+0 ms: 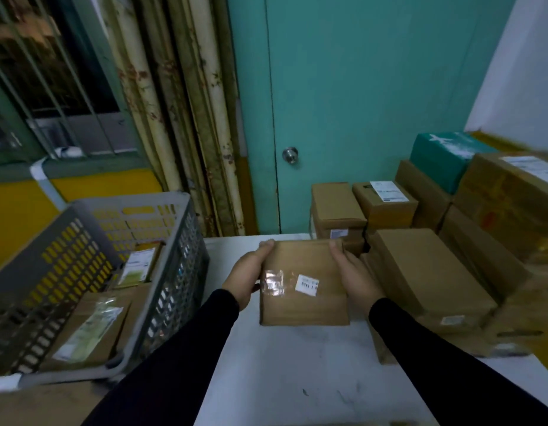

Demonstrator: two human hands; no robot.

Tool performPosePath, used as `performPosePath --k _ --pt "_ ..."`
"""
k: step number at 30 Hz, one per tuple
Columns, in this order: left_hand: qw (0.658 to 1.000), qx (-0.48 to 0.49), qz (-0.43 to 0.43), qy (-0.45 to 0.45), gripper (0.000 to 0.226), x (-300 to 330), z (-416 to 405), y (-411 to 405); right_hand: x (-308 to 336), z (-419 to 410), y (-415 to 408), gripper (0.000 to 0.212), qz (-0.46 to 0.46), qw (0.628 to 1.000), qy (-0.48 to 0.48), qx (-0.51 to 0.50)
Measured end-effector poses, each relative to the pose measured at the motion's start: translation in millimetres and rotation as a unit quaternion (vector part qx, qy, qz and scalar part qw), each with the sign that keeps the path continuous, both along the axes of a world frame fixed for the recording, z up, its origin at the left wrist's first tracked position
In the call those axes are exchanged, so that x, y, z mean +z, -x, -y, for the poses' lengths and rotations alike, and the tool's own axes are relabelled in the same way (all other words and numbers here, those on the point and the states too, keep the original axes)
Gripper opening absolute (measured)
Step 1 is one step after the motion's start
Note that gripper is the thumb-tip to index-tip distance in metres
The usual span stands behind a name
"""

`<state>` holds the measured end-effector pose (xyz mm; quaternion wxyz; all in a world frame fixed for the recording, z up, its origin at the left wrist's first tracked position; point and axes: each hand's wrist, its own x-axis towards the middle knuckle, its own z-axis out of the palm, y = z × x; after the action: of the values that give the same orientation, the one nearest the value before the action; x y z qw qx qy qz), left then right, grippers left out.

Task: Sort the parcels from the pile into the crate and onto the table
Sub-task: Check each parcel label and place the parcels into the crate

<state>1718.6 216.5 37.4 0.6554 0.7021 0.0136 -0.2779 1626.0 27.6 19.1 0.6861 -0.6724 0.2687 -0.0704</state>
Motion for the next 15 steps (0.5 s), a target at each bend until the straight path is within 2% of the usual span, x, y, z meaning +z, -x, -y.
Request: performPosePath --k 2,5,8,15 --pt "0.999 -0.008 0.042 0.006 0.044 -1 -9 -2 5 -5 -4 0.043 0.008 1.0 -0.009 0.003" --pt "0.997 -0.005 0.064 0.031 0.068 -10 -22 3 5 -19 -9 0.072 0.005 0.998 -0.056 0.019" --pt "0.996 0.007 0.073 0.05 0.063 -21 -30 7 1 -32 -11 0.059 0.0 0.993 -0.099 0.057" --pt "0.994 0.01 0.111 0.023 0.059 -26 -44 12 -9 -48 -13 0.073 -0.015 0.993 -0.091 0.071"
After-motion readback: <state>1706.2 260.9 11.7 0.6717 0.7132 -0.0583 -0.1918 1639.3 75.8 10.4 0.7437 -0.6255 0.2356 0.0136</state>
